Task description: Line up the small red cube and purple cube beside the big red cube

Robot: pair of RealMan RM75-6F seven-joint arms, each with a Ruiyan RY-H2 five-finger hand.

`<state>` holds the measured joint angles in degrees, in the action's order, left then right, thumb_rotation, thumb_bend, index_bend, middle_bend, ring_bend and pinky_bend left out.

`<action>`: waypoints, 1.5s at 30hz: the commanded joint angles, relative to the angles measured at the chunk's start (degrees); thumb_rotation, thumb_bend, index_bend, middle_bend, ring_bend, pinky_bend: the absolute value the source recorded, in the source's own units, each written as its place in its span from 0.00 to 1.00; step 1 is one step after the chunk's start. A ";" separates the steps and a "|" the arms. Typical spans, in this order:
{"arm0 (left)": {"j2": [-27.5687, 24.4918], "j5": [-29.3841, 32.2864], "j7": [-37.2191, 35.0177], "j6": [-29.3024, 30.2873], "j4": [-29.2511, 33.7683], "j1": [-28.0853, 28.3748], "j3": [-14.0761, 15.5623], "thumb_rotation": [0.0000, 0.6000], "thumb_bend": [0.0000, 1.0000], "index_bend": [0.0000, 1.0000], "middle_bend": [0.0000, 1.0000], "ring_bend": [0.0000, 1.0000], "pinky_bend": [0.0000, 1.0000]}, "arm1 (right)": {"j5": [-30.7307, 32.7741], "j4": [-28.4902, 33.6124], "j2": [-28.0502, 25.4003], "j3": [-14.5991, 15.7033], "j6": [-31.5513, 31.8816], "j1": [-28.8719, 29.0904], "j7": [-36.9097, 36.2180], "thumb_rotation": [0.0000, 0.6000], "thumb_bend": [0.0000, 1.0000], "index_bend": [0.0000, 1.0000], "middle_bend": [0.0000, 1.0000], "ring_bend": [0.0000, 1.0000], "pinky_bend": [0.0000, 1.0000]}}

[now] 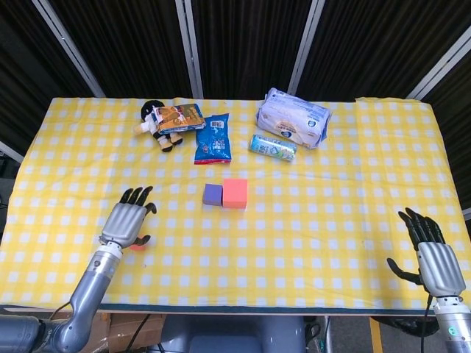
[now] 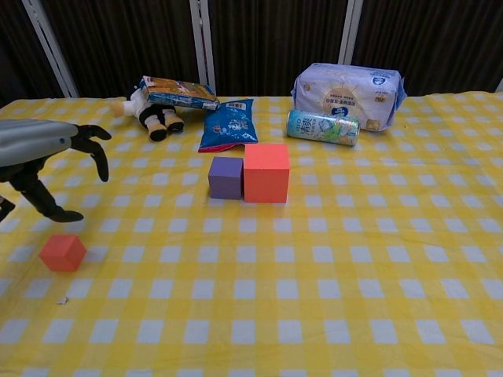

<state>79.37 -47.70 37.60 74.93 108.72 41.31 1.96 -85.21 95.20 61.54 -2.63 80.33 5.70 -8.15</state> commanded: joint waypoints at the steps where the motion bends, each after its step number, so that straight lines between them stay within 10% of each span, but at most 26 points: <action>1: -0.36 -2.34 -1.21 0.79 -1.11 -2.42 2.42 1.00 0.25 0.36 0.00 0.00 0.00 | 0.08 0.03 0.05 -0.05 -0.06 0.05 0.14 1.00 0.34 0.00 0.00 0.00 0.00; 21: 2.73 -3.33 -2.43 -3.64 -8.23 -7.22 3.03 1.00 0.25 0.38 0.00 0.00 0.00 | 0.27 0.28 0.00 -0.08 -0.16 0.06 0.25 1.00 0.34 0.00 0.00 0.00 0.00; 45: 3.50 -2.28 -3.35 -5.59 -10.28 -7.49 -3.94 1.00 0.38 0.48 0.00 0.00 0.00 | -0.21 0.27 0.11 0.02 0.27 -0.08 -0.11 1.00 0.34 0.00 0.00 0.00 0.00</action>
<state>83.26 -49.85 34.55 69.36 98.16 33.42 -1.04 -85.42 95.48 61.65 -2.61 80.60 5.63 -8.25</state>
